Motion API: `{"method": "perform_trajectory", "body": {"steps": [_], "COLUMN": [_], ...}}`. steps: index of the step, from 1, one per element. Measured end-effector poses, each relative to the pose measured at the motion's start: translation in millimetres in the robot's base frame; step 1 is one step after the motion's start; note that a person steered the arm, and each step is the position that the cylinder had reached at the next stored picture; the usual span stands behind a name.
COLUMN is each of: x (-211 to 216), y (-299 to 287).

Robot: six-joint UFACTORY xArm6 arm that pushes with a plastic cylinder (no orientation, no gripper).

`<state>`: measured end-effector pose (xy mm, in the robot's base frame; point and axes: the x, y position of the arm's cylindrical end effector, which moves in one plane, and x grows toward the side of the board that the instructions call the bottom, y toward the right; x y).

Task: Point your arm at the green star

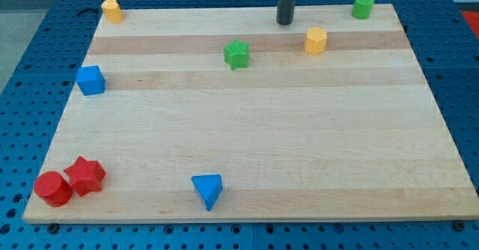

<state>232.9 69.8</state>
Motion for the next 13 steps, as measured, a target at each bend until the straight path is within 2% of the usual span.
{"method": "perform_trajectory", "body": {"steps": [4, 7, 9, 13], "x": [26, 38, 42, 42], "y": [-48, -56, -89, -96]}}
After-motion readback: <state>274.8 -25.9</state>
